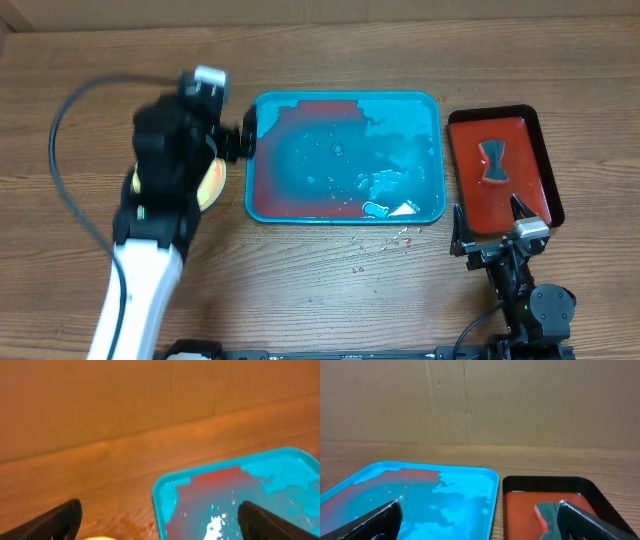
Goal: Clean dirty plates on tray and stack at the side
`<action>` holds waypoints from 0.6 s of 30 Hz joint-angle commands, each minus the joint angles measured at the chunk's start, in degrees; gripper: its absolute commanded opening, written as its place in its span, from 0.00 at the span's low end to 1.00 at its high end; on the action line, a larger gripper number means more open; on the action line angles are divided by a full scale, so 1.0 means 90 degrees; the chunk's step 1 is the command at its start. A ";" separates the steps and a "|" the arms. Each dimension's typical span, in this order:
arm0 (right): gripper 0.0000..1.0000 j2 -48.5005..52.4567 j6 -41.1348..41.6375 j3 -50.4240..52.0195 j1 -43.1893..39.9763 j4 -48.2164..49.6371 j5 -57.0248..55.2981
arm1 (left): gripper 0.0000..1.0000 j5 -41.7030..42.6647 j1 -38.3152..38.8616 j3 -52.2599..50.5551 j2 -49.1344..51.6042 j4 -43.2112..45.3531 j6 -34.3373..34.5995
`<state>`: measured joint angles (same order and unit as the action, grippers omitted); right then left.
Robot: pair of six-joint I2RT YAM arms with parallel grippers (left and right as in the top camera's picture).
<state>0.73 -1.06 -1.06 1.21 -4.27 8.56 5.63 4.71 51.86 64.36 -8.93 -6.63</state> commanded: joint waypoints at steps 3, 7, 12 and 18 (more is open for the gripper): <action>1.00 -0.0063 0.0051 0.0066 0.0036 0.0032 -0.0039 | 1.00 0.0068 -0.0221 -0.1758 -0.1508 0.1005 -0.0136; 1.00 -0.0063 0.0051 0.0066 0.0036 0.0032 -0.0039 | 1.00 0.0342 -0.0325 -0.2985 -0.2545 0.1746 -0.0687; 1.00 -0.0063 0.0051 0.0066 0.0036 0.0032 -0.0039 | 1.00 0.0527 -0.0369 -0.4243 -0.3575 0.2535 -0.1477; 1.00 -0.0063 0.0051 0.0066 0.0036 0.0032 -0.0039 | 1.00 0.0505 -0.0682 -0.5219 -0.4704 0.2902 -0.1355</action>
<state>0.73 -1.06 -1.06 1.21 -4.27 8.56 9.30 0.34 7.44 25.80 16.38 -17.52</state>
